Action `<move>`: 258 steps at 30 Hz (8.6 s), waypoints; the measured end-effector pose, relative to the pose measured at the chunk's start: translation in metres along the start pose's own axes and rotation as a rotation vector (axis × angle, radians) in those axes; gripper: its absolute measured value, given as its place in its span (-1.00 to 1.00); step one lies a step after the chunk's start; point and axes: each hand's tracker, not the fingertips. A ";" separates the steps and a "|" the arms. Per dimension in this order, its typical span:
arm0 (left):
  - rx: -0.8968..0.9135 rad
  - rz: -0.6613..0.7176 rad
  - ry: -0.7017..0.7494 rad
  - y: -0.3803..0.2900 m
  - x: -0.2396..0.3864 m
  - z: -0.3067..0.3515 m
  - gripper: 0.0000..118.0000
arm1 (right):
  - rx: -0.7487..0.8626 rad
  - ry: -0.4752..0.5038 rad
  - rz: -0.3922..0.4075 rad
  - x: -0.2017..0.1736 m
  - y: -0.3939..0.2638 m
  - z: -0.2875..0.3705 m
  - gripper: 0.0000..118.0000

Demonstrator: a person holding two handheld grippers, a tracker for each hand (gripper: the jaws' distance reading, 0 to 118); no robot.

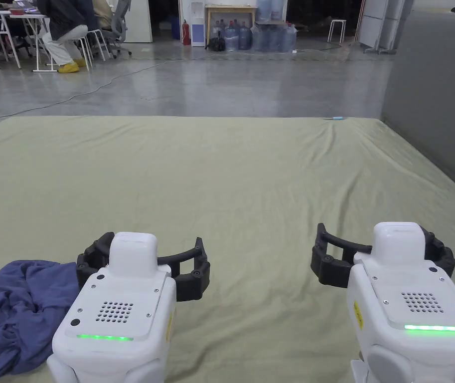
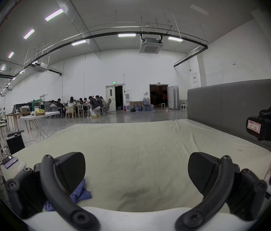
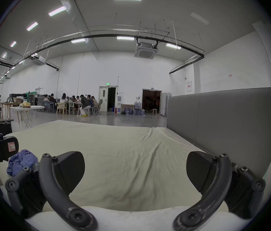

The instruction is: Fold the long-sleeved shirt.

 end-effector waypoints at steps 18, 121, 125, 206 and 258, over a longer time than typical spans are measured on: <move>0.042 0.004 0.195 0.014 -0.051 0.019 -1.00 | -0.004 0.116 -0.011 -0.053 0.008 -0.004 -1.00; -0.821 -0.087 -0.244 -0.140 0.077 -0.202 -0.79 | -0.385 0.013 -0.115 0.037 -0.036 -0.041 -1.00; -0.775 0.009 -0.297 -0.115 0.063 -0.192 -0.96 | -0.423 0.038 -0.107 0.047 -0.036 -0.090 -0.94; -0.641 0.087 -0.124 -0.009 -0.147 -0.137 -0.96 | -0.669 0.165 -0.137 0.033 -0.020 -0.186 -0.92; -0.581 0.052 -0.307 -0.008 -0.048 -0.196 0.33 | -0.954 -0.015 0.048 0.038 -0.154 -0.205 -0.92</move>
